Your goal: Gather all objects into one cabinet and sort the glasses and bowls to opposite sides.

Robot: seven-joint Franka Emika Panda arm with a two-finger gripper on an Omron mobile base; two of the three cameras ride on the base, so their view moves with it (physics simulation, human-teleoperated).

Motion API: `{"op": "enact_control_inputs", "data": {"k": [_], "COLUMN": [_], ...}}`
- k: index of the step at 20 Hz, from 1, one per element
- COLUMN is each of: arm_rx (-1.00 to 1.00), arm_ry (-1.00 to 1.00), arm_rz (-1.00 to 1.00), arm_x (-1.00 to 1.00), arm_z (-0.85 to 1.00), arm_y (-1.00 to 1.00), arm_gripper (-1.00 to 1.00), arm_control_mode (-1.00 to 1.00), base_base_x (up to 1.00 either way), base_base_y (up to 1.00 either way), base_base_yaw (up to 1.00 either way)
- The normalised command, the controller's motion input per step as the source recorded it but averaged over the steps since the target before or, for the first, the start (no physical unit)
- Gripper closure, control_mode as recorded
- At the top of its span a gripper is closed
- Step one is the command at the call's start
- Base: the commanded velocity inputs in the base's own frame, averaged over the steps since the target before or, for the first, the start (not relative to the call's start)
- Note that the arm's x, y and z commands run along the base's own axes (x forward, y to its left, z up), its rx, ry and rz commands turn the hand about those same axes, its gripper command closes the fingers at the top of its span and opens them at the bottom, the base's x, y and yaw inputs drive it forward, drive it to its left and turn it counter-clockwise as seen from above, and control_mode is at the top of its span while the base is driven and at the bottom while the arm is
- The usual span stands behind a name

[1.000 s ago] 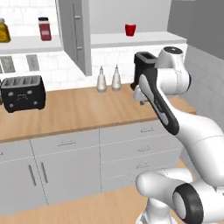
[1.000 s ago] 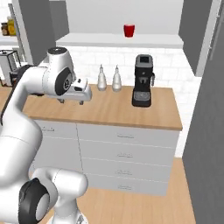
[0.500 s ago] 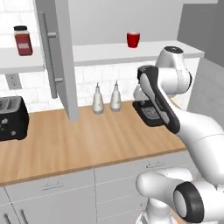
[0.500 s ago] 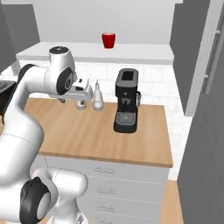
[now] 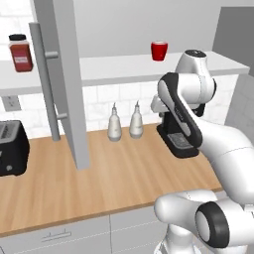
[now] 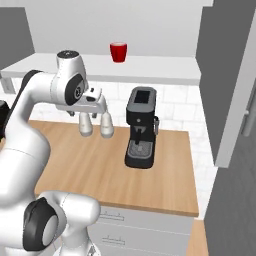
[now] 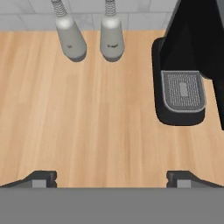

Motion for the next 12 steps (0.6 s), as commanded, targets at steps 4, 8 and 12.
{"op": "enact_control_inputs", "data": {"k": [4,8,12], "arm_rx": [0.00,0.00,0.00], "arm_ry": [0.00,0.00,0.00], "arm_rz": [0.00,0.00,0.00], "arm_x": [0.00,0.00,0.00], "arm_z": [0.00,0.00,0.00], "arm_y": [0.00,0.00,0.00], "arm_gripper": [-1.00,-1.00,-1.00], "arm_control_mode": [1.00,1.00,1.00], "base_base_x": [0.63,0.20,0.00], "base_base_y": [-0.64,-0.09,0.00], "base_base_yaw": [0.00,0.00,0.00]}}
